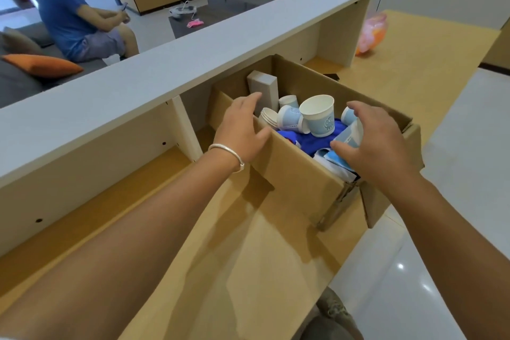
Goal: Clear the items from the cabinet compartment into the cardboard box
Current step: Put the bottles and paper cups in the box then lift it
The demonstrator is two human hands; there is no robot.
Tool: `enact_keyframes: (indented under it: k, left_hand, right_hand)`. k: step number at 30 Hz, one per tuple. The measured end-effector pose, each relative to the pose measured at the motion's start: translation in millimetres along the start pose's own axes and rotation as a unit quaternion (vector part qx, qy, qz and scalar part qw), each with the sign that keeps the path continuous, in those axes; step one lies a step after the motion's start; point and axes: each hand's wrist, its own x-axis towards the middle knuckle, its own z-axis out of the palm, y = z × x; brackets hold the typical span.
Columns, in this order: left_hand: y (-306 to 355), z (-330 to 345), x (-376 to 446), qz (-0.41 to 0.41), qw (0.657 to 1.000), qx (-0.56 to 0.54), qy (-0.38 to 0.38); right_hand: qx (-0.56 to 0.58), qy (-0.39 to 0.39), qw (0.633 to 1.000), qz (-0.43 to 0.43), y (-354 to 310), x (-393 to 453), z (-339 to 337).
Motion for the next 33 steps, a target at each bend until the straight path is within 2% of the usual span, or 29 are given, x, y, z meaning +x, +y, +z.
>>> enact_keyframes:
  k: [3,7,10,15,20,23,29,33]
  left_hand:
    - [4.2,6.8,-3.5,-0.033,0.999,-0.022,0.014]
    - [17.8,20.8,-10.7,-0.05,0.998,-0.034,0.028]
    - [34.0,27.6,-21.5,-0.115,0.992,-0.02,0.056]
    - [74.8,41.0,-43.3,-0.223,0.969,-0.006,0.106]
    - [132.8,51.9,-69.8,-0.307,0.947,-0.012,0.097]
    - [165.2,57.8,-82.0,-0.314,0.943,-0.01,0.112]
    - [217.1,78.1,-102.5,-0.249,0.962,0.004,0.113]
    - [243.9,94.7,-116.1,-0.28,0.951,0.012,0.132]
  right_hand:
    - [-0.001,-0.009,0.999,-0.033,8.1,19.0,-9.4]
    - [0.038,-0.016,0.991,-0.124,35.8,65.2,-18.3]
    - [0.065,-0.086,0.981,-0.161,49.4,97.5,-16.3]
    - [0.046,-0.202,0.95,-0.233,51.8,129.9,-13.9]
    - [0.041,-0.263,0.923,-0.28,56.6,132.4,-23.0]
    - [0.027,-0.276,0.915,-0.292,61.7,129.6,-31.3]
    - [0.008,-0.271,0.912,-0.307,78.1,135.0,-53.7]
    - [-0.02,-0.274,0.911,-0.307,85.9,147.5,-57.6]
